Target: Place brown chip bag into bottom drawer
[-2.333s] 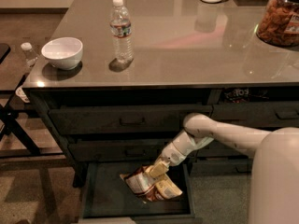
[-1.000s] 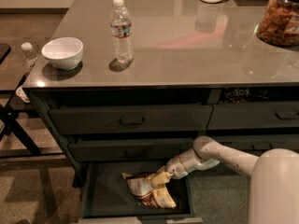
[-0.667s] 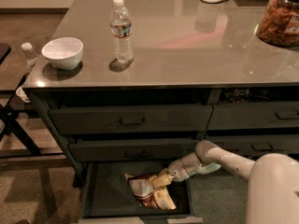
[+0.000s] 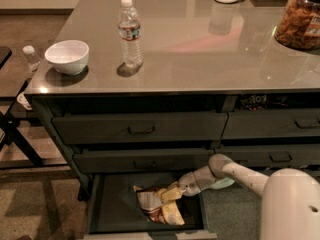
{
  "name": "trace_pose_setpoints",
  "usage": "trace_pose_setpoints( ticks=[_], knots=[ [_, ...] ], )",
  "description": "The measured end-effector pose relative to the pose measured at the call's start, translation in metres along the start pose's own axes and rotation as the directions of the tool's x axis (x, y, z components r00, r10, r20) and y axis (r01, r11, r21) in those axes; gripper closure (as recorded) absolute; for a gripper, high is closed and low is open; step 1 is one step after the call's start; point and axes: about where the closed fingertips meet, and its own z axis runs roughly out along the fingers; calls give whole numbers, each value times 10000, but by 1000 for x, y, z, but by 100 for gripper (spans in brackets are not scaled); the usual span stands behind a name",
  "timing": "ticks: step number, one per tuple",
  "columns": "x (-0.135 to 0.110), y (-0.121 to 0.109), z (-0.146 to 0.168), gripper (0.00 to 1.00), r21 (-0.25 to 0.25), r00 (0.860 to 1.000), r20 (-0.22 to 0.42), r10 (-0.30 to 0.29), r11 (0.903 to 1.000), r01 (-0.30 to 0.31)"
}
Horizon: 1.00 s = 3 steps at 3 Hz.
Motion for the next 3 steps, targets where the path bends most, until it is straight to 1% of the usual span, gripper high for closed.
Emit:
trace_pose_setpoints(
  ticks=[1, 2, 3],
  knots=[
    [-3, -15, 23, 100, -990, 9932, 1163, 52, 9951, 64],
    [1, -26, 35, 100, -1768, 9805, 1935, 338, 9842, 9],
    [1, -34, 42, 100, -2051, 9758, 2145, 423, 9787, 27]
  ],
)
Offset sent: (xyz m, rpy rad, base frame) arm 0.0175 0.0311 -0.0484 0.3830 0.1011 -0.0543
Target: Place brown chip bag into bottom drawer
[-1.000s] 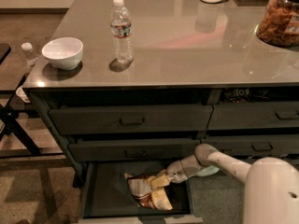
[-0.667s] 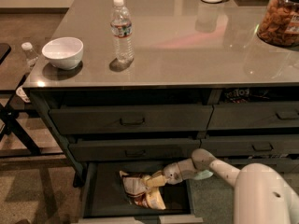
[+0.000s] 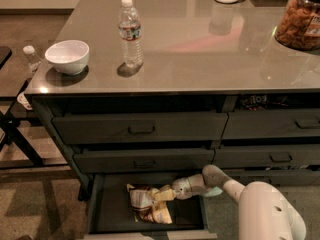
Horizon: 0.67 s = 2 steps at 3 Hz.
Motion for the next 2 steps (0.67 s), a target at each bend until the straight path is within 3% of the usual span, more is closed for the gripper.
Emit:
trace_pose_setpoints(
  ticks=[1, 2],
  knots=[
    [-3, 1, -10, 100, 715, 9986, -345, -405, 9965, 428],
    [4, 11, -10, 100, 1970, 9925, -1140, -433, 9782, 653]
  ],
)
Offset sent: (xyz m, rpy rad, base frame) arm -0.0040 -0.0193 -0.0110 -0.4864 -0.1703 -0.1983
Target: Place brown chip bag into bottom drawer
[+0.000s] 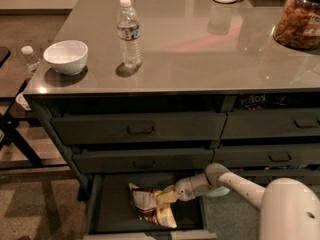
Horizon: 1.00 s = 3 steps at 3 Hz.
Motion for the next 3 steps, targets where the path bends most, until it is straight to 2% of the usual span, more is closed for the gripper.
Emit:
trace_pose_setpoints(
  ticks=[1, 2, 3],
  knots=[
    [12, -7, 3, 100, 1034, 9994, -253, 225, 9944, -198],
    [12, -12, 6, 100, 1270, 9995, -219, 244, 9917, -214],
    [3, 2, 6, 100, 616, 9995, 298, 59, 9981, -77]
  ],
)
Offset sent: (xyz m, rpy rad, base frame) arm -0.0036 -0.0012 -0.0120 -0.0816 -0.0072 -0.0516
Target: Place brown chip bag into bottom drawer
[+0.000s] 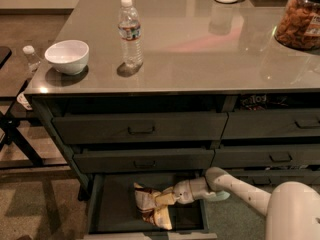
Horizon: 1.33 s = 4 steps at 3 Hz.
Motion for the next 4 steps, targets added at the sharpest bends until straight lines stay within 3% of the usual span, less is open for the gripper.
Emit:
trace_pose_setpoints(
  ticks=[1, 2, 3, 4],
  knots=[
    [3, 6, -3, 100, 41, 9999, -52, -159, 9999, 159],
    [21, -12, -12, 100, 673, 9999, -20, 164, 9976, -163],
    [14, -9, -8, 100, 380, 9995, 312, 26, 9993, -37],
    [-1, 6, 7, 100, -358, 9972, 736, 87, 9993, -61]
  ],
)
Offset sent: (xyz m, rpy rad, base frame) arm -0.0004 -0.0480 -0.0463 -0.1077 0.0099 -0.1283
